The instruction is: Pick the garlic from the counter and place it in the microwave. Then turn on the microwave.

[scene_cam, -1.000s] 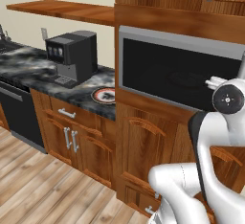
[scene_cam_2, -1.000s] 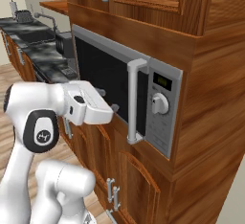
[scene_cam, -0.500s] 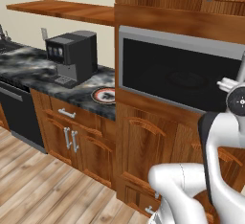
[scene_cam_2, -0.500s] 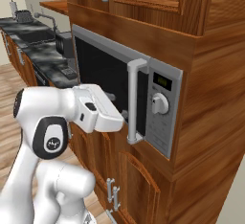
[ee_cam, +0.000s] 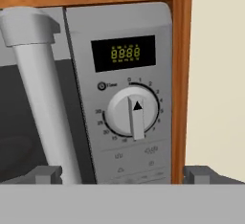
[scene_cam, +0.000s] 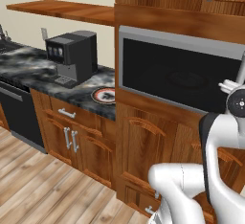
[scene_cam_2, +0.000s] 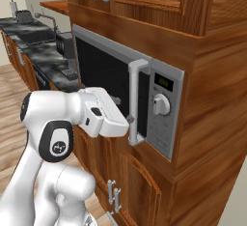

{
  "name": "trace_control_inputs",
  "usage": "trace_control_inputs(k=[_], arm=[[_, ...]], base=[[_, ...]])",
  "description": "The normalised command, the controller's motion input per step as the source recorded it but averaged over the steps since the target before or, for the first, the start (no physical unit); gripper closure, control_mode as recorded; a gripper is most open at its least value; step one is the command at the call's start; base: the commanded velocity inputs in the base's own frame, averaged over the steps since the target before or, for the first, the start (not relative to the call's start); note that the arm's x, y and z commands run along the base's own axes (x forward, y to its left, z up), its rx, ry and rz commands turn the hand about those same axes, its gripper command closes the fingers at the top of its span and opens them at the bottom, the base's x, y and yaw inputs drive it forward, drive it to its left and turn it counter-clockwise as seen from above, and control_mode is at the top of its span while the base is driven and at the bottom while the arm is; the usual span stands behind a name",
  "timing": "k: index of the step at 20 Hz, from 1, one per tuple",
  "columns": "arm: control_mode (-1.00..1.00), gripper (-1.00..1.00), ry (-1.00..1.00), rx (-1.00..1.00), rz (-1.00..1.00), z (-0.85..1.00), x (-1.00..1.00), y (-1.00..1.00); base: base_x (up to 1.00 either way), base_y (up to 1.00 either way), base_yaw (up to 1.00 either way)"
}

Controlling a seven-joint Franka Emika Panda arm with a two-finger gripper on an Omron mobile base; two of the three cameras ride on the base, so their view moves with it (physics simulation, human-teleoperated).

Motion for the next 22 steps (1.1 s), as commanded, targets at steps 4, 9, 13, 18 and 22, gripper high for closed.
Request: trace_control_inputs(k=[4,9,13,18,22], arm=[[-1.0,-1.0,-0.05,-0.04,0.0,-0.3,0.0,-0.06],[-1.0,-1.0,-0.05,-0.02,0.0,-0.31,0.0,-0.13],[-1.0,-1.0,-0.04,-0.04,0.0,-0.44,0.0,-0.15],[-1.0,-1.0,-0.05,-0.07,0.0,-0.5,0.0,-0.16],[-1.0,-1.0,-0.08,-0.11,0.02,-0.54,-0.02,-0.15]], base=[[0.0,0.0,0.0],[0.0,0.0,0.0],[0.0,0.0,0.0],[0.0,0.0,0.0],[0.0,0.0,0.0]])
